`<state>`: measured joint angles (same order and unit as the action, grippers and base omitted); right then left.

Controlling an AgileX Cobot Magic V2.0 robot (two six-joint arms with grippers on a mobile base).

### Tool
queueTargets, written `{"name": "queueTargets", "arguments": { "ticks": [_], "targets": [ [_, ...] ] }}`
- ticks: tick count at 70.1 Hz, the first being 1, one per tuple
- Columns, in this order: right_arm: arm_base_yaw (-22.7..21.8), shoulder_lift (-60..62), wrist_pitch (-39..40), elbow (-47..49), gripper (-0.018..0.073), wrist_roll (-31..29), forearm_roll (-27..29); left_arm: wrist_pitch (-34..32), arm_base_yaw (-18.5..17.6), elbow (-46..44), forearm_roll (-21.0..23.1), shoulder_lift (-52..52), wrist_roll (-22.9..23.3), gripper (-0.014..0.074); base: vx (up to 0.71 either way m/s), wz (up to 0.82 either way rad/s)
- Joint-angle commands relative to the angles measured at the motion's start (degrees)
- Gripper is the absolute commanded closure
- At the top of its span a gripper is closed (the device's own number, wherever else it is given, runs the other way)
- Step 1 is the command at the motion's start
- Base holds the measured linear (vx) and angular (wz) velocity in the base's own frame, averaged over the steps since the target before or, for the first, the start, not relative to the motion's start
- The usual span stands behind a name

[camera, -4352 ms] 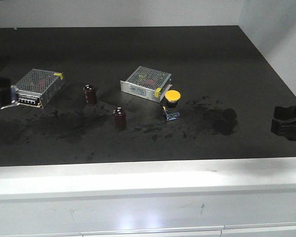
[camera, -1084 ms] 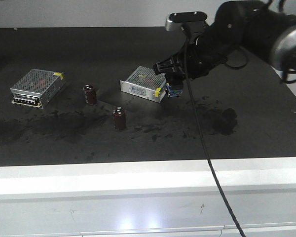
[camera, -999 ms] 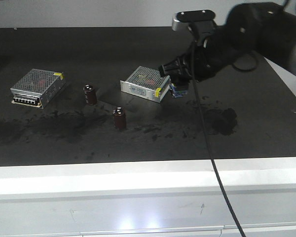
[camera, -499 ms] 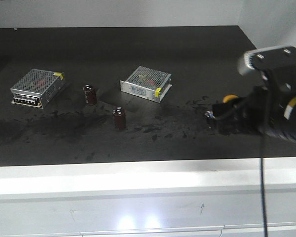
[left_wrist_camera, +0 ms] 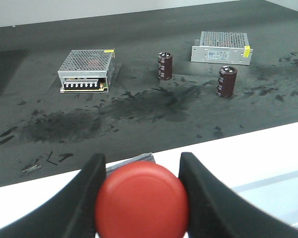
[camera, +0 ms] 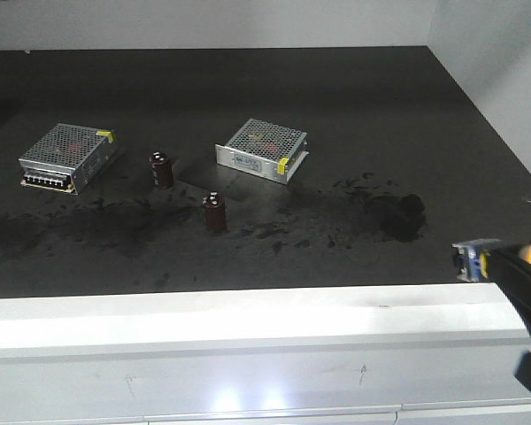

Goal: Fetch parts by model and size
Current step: 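Lift the yellow-capped button and retract the right arm, then drive the base to the bench with the red tray, holding both buttons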

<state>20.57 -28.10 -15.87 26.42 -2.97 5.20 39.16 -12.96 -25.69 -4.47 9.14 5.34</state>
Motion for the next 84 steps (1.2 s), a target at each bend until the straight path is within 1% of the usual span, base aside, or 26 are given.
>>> {"name": "queueTargets", "arguments": {
  "ticks": [1, 17, 68, 84],
  "targets": [
    [-0.28, 4.14, 4.65, -0.65, 0.0569, -0.58, -0.43, -4.47, -0.10, -1.40, -0.15, 0.66, 0.17, 0.0603, 0.00, 0.00],
    [-0.28, 9.39, 4.74, -2.28, 0.0569, -0.58, -0.43, -4.47, -0.10, -1.40, -0.15, 0.66, 0.17, 0.0603, 0.00, 0.00],
    [-0.28, 9.41, 4.53, -2.28, 0.0569, -0.58, -0.43, -4.47, -0.10, -1.40, -0.15, 0.66, 0.17, 0.0603, 0.00, 0.00],
    [-0.28, 9.41, 4.53, -2.28, 0.0569, -0.58, -0.43, -4.47, -0.10, -1.40, -0.15, 0.66, 0.17, 0.0603, -0.04, 0.17]
  ]
}}
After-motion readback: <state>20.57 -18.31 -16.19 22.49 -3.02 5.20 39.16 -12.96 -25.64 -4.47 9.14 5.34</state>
